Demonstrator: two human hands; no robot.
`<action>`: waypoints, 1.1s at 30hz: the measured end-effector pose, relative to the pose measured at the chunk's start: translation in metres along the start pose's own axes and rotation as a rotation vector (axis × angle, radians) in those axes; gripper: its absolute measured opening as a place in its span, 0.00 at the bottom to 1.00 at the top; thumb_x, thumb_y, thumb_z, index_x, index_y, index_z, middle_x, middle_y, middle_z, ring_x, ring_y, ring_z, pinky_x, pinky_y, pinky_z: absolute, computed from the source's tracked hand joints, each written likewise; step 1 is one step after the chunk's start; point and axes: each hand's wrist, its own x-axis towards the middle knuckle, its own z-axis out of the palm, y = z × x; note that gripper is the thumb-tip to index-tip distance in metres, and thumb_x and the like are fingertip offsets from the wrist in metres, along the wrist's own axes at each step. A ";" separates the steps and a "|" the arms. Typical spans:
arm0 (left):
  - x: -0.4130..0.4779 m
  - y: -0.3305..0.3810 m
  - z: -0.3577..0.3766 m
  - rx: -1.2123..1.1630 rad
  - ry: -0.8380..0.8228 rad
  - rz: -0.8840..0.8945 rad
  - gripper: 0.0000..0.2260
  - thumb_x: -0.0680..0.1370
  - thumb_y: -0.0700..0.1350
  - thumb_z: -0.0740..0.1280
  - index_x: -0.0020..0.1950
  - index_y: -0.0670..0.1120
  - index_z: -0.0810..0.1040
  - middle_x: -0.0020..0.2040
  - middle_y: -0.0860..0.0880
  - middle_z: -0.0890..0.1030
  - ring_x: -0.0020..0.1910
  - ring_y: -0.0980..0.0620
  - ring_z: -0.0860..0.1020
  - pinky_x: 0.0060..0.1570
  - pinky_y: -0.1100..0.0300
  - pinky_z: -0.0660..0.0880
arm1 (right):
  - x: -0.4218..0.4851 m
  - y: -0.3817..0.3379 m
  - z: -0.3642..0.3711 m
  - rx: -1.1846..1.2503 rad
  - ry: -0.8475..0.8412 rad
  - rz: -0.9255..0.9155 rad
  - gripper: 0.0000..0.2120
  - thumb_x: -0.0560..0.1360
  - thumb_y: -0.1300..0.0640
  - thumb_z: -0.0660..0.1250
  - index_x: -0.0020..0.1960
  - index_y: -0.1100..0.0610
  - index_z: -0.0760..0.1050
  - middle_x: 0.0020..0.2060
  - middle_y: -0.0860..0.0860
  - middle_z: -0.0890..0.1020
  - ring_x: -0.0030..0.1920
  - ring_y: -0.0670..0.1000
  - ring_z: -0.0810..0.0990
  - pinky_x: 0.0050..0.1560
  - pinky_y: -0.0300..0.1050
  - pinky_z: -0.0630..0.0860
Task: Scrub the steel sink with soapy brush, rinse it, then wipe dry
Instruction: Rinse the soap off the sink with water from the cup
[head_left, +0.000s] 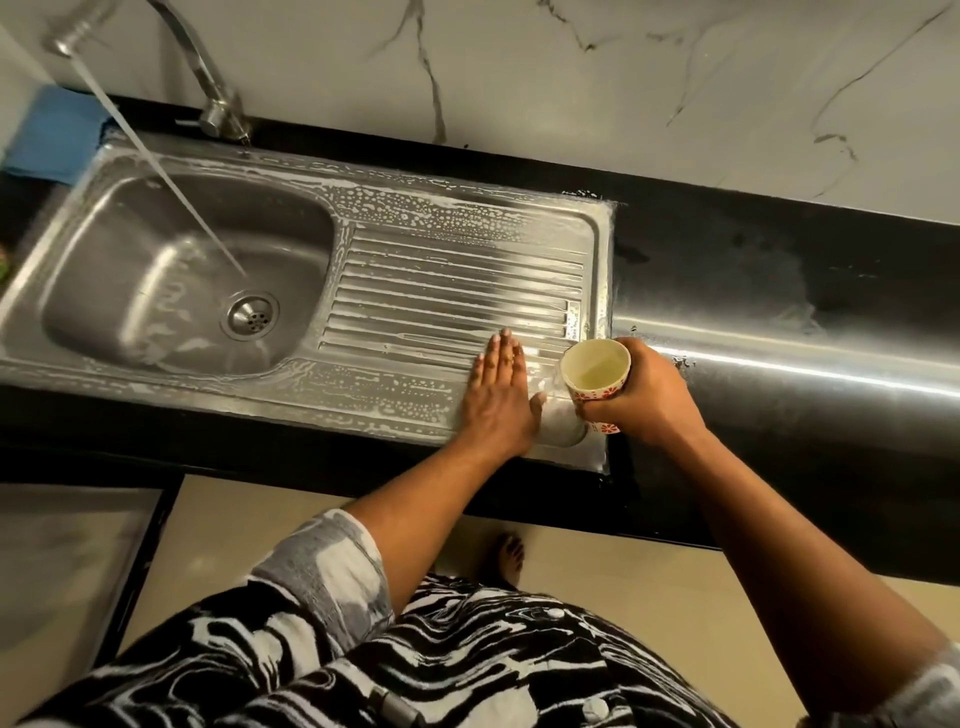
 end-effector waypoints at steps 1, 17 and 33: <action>-0.001 -0.001 -0.002 -0.003 -0.003 0.017 0.38 0.87 0.58 0.52 0.83 0.40 0.32 0.82 0.40 0.28 0.83 0.42 0.30 0.82 0.44 0.35 | 0.000 -0.001 0.000 -0.003 0.006 0.004 0.40 0.57 0.49 0.84 0.65 0.52 0.74 0.54 0.48 0.83 0.52 0.52 0.81 0.52 0.52 0.79; 0.013 -0.037 -0.013 0.030 -0.030 0.173 0.38 0.86 0.65 0.44 0.84 0.42 0.33 0.83 0.42 0.29 0.83 0.44 0.30 0.83 0.45 0.36 | 0.001 -0.028 0.017 -0.105 0.047 0.061 0.39 0.55 0.48 0.82 0.64 0.49 0.74 0.55 0.48 0.80 0.53 0.52 0.80 0.50 0.49 0.77; 0.025 -0.029 -0.010 0.074 -0.031 0.341 0.40 0.86 0.64 0.52 0.85 0.41 0.37 0.85 0.42 0.36 0.85 0.44 0.36 0.84 0.46 0.41 | -0.003 -0.029 0.017 0.094 0.098 0.134 0.40 0.58 0.52 0.86 0.66 0.49 0.73 0.55 0.45 0.82 0.53 0.48 0.81 0.53 0.47 0.77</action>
